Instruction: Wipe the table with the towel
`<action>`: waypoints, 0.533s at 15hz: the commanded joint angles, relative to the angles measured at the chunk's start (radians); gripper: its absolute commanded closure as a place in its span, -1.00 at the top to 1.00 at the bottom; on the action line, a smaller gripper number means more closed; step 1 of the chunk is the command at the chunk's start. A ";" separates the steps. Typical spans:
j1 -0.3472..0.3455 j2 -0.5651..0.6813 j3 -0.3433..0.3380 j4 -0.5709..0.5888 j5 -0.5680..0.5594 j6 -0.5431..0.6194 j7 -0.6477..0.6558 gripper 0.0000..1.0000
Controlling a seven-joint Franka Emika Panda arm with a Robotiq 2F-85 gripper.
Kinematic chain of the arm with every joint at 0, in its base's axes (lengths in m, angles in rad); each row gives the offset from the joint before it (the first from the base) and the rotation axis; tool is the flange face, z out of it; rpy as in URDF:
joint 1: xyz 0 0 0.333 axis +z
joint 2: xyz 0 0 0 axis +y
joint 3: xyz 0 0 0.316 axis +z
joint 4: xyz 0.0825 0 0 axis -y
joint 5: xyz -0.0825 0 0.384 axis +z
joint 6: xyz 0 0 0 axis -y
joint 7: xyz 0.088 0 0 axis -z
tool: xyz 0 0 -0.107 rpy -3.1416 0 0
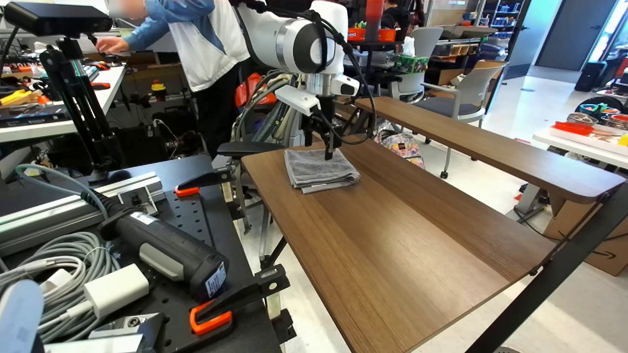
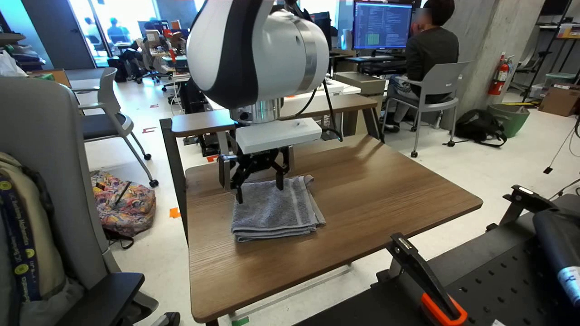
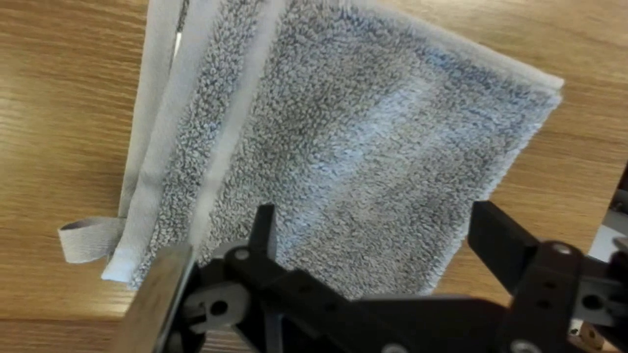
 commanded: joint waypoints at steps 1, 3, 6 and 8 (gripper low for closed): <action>-0.015 0.034 -0.004 0.017 0.016 0.021 0.002 1.00; -0.016 0.059 -0.018 0.034 0.012 0.024 0.012 1.00; -0.019 0.095 -0.034 0.052 0.005 0.035 0.007 1.00; -0.024 0.112 -0.041 0.065 0.005 0.029 0.004 1.00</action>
